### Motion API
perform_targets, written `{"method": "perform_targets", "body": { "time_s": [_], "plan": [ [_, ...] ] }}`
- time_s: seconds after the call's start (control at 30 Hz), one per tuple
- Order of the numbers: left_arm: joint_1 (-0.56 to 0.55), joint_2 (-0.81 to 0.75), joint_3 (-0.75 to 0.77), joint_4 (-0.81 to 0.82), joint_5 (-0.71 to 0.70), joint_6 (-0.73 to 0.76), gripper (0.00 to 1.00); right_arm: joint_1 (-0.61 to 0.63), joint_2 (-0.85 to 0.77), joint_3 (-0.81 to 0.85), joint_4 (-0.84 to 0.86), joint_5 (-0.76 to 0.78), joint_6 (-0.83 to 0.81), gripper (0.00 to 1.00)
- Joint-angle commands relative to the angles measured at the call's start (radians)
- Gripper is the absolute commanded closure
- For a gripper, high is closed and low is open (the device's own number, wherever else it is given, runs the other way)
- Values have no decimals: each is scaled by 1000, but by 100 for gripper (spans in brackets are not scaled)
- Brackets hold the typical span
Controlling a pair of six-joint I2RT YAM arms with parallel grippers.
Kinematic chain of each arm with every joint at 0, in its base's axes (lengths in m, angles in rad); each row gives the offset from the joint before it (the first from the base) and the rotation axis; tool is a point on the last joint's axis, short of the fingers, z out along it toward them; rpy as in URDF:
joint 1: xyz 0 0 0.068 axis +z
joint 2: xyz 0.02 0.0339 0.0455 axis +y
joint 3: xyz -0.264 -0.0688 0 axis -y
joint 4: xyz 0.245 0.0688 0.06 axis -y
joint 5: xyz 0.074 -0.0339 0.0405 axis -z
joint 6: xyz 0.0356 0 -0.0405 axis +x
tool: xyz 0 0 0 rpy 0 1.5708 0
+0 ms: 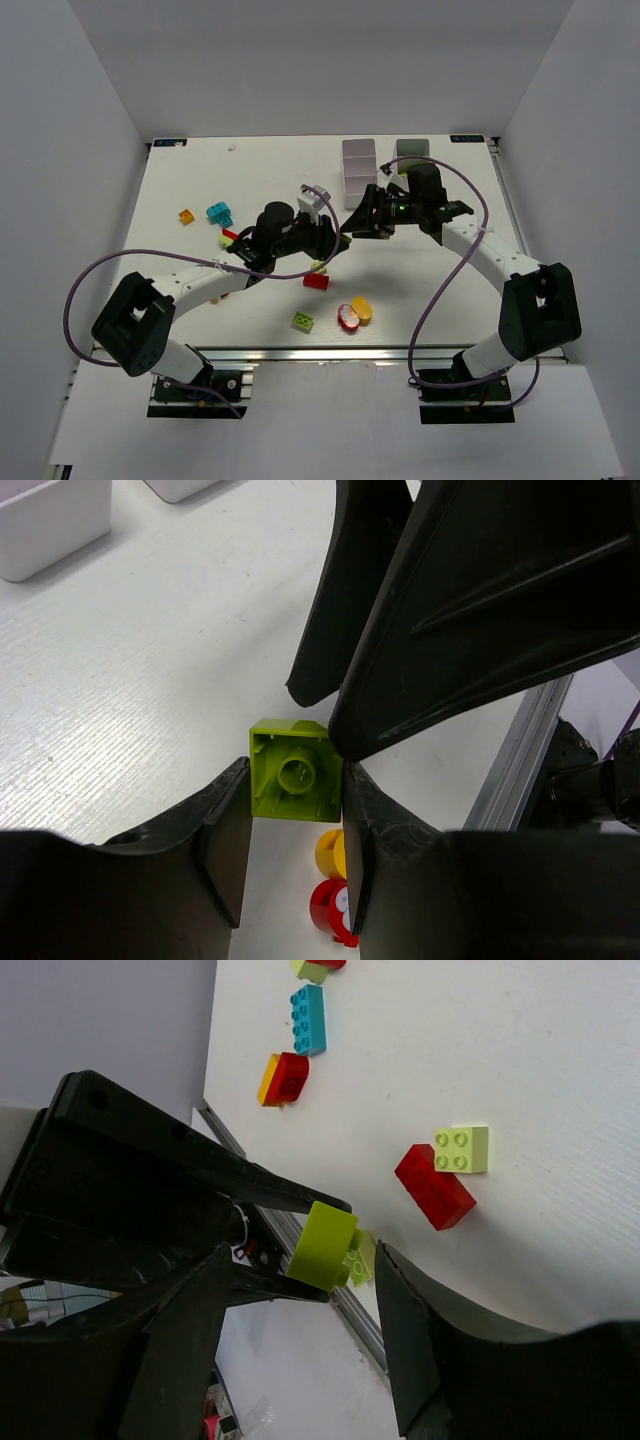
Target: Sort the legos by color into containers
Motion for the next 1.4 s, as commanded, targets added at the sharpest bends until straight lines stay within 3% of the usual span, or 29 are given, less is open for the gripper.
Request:
{"method": "perform_targets", "body": {
  "time_s": [0.0,0.93,1.23,1.33,1.37],
  "plan": [
    [-6,-29,34,7,-2,11,81,11,-17,-10,48,-21,46,36],
    [-15,-59,60,-3,-48,18,78,35,6,-64,42,-24,80,53],
    [-23,-62,115,-52,-74,62,77,37,15,-98,74,-53,120,72],
    [-26,-58,123,-62,-77,65,71,35,14,-95,100,-61,125,82],
    [-26,-58,124,-63,-82,65,63,29,14,-90,108,-62,128,89]
  ]
}}
